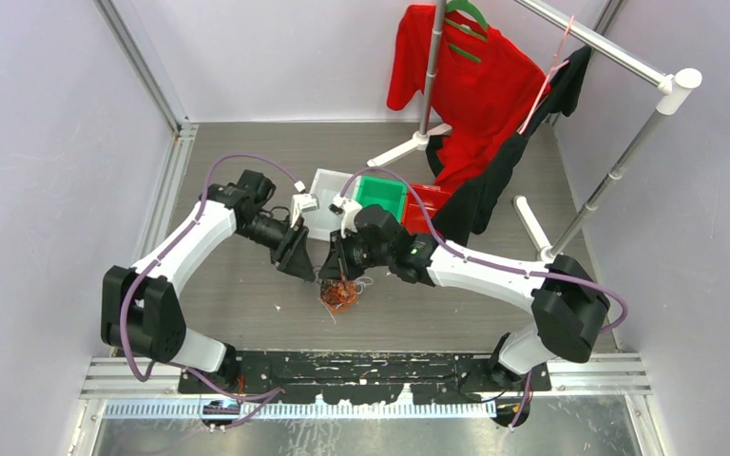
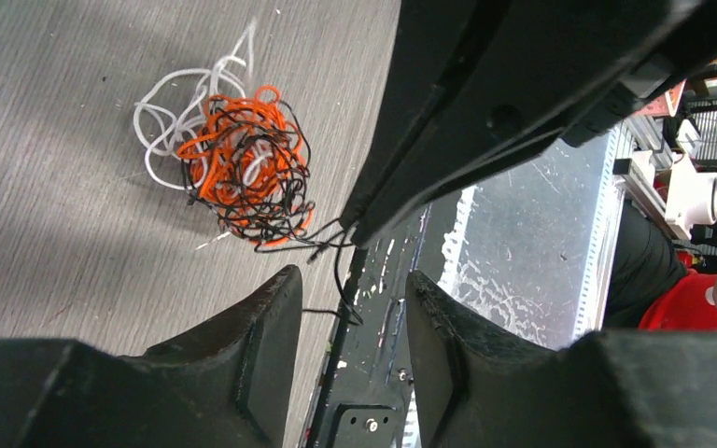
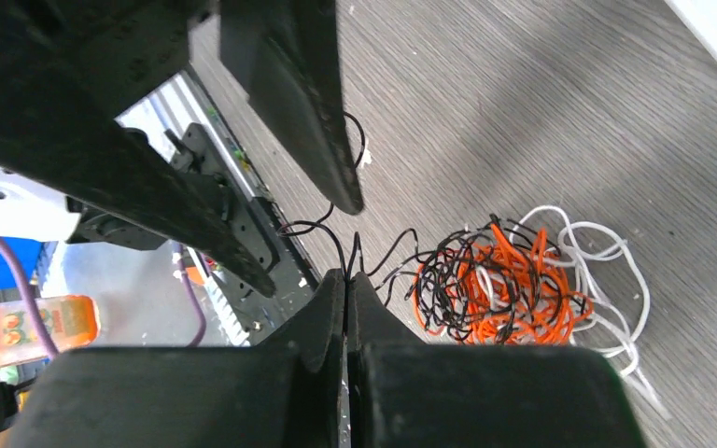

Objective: Untangle the cables
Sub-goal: Untie the cable.

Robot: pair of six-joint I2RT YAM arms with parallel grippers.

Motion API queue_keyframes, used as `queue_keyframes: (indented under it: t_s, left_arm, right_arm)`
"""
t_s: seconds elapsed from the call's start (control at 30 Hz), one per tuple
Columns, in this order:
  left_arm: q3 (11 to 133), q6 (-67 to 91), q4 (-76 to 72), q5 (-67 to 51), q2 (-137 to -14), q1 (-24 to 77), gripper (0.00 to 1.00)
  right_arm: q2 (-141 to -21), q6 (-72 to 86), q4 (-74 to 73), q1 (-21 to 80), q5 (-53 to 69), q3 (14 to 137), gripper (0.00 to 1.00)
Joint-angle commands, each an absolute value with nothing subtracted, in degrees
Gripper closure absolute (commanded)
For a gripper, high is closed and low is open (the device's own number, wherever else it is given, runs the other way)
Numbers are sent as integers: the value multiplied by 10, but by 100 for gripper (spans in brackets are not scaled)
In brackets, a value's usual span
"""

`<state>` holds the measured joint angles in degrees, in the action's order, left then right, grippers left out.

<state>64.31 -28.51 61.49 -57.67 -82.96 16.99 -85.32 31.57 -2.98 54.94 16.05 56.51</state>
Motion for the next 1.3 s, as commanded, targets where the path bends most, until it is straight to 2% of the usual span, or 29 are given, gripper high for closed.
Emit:
queue_keyframes:
  t_s: [0.0, 0.07, 0.17, 0.23, 0.43, 0.47, 0.53, 0.57, 0.63, 0.83, 1.03, 1.27]
  left_arm:
    - [663, -288, 595, -596, -831, 178, 55]
    - [663, -285, 587, -590, -832, 181, 63]
    - [666, -286, 587, -575, -832, 181, 87]
    - [669, -286, 592, -563, -831, 181, 99]
    - [669, -230, 555, -514, -806, 181, 100]
    - [671, -216, 548, -504, -799, 181, 100]
    - [676, -187, 533, -492, -785, 181, 100]
    - [679, -173, 528, -488, -776, 181, 100]
    - [687, -143, 520, -480, -759, 181, 100]
    - [720, -82, 539, -455, -741, 181, 100]
    - [732, -25, 534, -447, -712, 181, 100]
    - [766, 7, 554, -468, -697, 181, 100]
  right_arm:
    - [-848, 312, 1, 545, 204, 604, 99]
    - [-849, 313, 2, 542, 209, 604, 99]
    - [-847, 316, 5, 535, 211, 598, 99]
    - [-842, 320, 9, 528, 210, 589, 99]
    - [-827, 337, 30, 507, 194, 553, 99]
    - [-824, 336, 28, 506, 177, 549, 94]
    - [-818, 333, 23, 506, 139, 542, 74]
    - [-815, 332, 24, 506, 118, 537, 71]
    - [-807, 337, 42, 508, 82, 527, 58]
    - [-784, 346, 122, 531, -16, 493, 36]
    - [-770, 317, 175, 577, -75, 479, 29]
    - [-798, 305, 190, 591, -105, 506, 28]
